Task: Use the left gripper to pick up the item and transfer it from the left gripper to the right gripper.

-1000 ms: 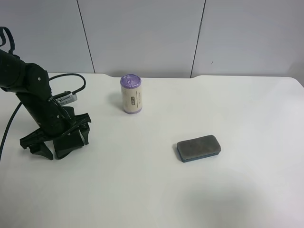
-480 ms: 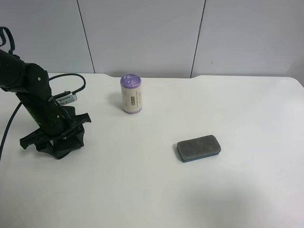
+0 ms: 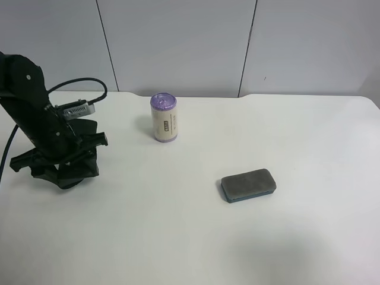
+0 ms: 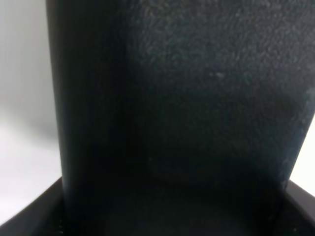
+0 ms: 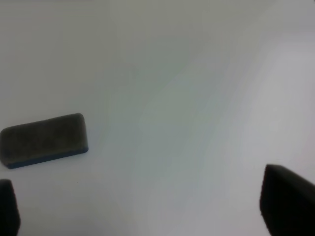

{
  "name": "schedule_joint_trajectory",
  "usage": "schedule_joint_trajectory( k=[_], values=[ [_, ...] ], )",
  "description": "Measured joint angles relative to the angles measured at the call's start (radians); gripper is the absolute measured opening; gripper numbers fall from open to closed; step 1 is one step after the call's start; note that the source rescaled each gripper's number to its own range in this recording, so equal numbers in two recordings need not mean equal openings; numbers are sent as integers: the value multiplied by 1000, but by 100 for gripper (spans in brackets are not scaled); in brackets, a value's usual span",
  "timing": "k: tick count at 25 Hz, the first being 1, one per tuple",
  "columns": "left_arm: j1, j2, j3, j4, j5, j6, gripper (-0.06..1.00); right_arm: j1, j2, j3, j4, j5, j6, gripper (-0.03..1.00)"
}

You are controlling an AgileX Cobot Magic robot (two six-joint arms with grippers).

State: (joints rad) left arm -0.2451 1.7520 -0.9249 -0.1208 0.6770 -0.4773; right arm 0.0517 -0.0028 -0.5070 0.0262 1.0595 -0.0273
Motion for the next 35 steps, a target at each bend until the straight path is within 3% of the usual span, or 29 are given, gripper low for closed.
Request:
schedule_joint_trajectory(
  k=[13, 21, 29, 35],
  values=[
    [0, -320, 1, 12, 298, 396, 7, 0, 0, 0, 0, 0, 0, 96],
    [-6, -393, 1, -74, 423, 704, 7, 0, 0, 0, 0, 0, 0, 96],
    [-202, -403, 1, -20, 455, 836, 7, 0, 0, 0, 0, 0, 0, 96],
    [-339, -403, 1, -7, 407, 963, 7, 0, 0, 0, 0, 0, 0, 96]
  ],
)
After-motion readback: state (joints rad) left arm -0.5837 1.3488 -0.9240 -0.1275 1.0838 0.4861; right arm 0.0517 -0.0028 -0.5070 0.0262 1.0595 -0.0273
